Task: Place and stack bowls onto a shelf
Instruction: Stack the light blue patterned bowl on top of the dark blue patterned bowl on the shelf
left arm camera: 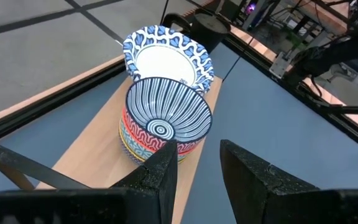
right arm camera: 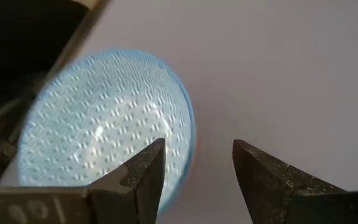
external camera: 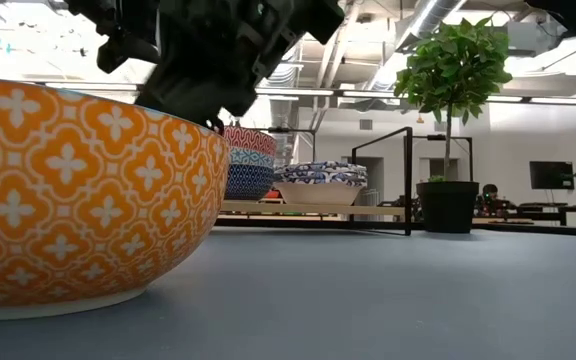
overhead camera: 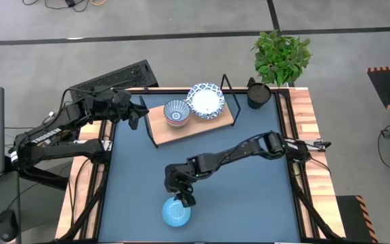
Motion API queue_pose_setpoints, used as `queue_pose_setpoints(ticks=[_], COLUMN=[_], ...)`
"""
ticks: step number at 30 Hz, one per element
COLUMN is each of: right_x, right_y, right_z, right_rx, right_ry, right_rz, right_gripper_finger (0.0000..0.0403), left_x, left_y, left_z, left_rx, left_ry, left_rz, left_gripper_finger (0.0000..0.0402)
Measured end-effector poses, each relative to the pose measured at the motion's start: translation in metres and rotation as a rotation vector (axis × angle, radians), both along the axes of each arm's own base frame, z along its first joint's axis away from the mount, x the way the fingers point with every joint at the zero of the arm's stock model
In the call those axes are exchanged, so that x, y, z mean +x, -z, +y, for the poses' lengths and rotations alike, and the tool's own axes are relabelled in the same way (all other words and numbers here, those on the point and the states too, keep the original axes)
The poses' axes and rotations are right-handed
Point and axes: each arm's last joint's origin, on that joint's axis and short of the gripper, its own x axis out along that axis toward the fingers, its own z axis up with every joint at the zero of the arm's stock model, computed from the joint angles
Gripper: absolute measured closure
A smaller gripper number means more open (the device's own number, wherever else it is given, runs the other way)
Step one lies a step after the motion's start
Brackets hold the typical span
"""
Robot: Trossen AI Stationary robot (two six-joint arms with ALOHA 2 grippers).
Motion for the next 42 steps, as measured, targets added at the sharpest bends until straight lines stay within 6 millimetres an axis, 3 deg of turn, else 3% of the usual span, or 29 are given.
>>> queue_pose_setpoints(ticks=[8, 14, 21, 28, 33, 37, 42], right_x=[-0.002, -0.002, 0.002, 0.003, -0.001, -0.01, -0.025], right_y=[0.002, 0.003, 0.029, 0.033, 0.022, 0.005, -0.043], right_z=[-0.003, -0.005, -0.007, -0.014, -0.017, -0.03, -0.057], right_rx=[0.013, 0.03, 0.117, 0.154, 0.068, -0.057, -0.211], right_ry=[-0.011, 0.0, 0.015, 0.021, 0.033, 0.039, 0.069], right_rz=[0.034, 0.05, 0.154, 0.19, 0.166, 0.21, 0.208], right_gripper_finger=[0.0257, 0.0275, 0.0301, 0.0364, 0.0364, 0.0364, 0.0364], left_x=[0.0, -0.001, -0.001, -0.001, -0.001, -0.001, -0.001], left_y=[0.001, 0.001, 0.002, 0.002, 0.002, 0.002, 0.002], left_z=[0.0, 0.0, 0.0, 0.0, 0.0, 0.0, 0.0], left_rx=[0.009, 0.009, 0.008, 0.007, 0.005, 0.004, 0.011], left_ry=[0.007, 0.007, 0.007, 0.005, 0.004, 0.004, 0.007], left_rz=[0.021, 0.022, 0.026, 0.025, 0.026, 0.027, 0.029], left_gripper_finger=[0.0295, 0.0295, 0.0295, 0.0295, 0.0295, 0.0295, 0.0295])
